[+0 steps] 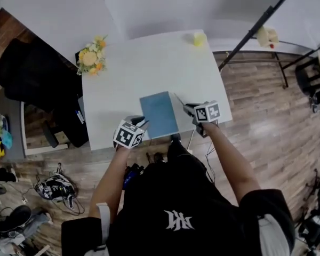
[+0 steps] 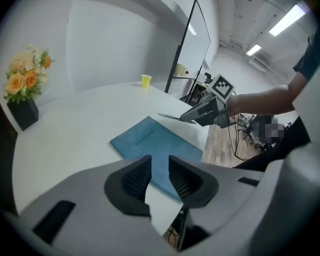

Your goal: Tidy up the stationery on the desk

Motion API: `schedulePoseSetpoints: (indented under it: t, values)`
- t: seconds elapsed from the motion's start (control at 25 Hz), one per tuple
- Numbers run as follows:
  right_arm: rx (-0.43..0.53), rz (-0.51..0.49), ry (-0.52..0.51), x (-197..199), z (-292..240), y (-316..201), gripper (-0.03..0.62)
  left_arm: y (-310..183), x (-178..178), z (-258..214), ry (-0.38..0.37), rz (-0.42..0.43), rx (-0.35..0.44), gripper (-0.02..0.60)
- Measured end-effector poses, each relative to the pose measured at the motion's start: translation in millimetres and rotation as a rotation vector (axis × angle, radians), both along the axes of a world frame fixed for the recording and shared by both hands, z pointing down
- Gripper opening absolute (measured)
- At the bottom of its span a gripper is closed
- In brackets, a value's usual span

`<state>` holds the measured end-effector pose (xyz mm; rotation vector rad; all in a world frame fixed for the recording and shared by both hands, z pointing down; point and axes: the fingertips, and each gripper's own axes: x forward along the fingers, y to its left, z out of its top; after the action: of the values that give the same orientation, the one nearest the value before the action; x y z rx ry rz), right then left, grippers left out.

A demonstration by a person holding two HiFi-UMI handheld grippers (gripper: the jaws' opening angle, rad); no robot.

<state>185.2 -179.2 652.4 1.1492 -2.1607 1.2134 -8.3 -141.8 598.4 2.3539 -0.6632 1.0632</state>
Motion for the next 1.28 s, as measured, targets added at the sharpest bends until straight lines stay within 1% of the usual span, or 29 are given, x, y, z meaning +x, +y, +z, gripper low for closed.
schedulePoseSetpoints:
  t: [0.16,0.28,0.32,0.44,0.6,0.88,1.28]
  values:
    - [-0.045,0.134,-0.012,-10.6,9.1,15.0,0.077,13.0,-11.6,4.7,0.031,-0.006,-0.014,0.103]
    - [-0.061,0.196,-0.076,-22.1,8.6,21.7,0.077,23.0,-18.3,8.5,0.044,-0.010,-0.031,0.103]
    - [-0.060,0.201,-0.085,-25.2,8.0,22.8,0.077,26.1,-19.1,9.2,0.050,-0.010,-0.037,0.103]
    - [-0.053,0.207,-0.063,-27.2,10.0,24.7,0.077,33.9,-17.0,8.4,0.074,-0.002,-0.049,0.103]
    - [-0.069,0.213,-0.052,-31.5,15.8,30.0,0.077,40.9,-16.5,5.2,0.094,-0.002,-0.045,0.103]
    - [-0.085,0.215,-0.070,-40.0,19.8,32.4,0.077,51.3,-21.7,6.9,0.104,-0.006,-0.058,0.103]
    - [-0.096,0.183,-0.021,-42.9,27.0,34.9,0.078,57.2,-26.5,7.3,0.106,-0.019,-0.063,0.103]
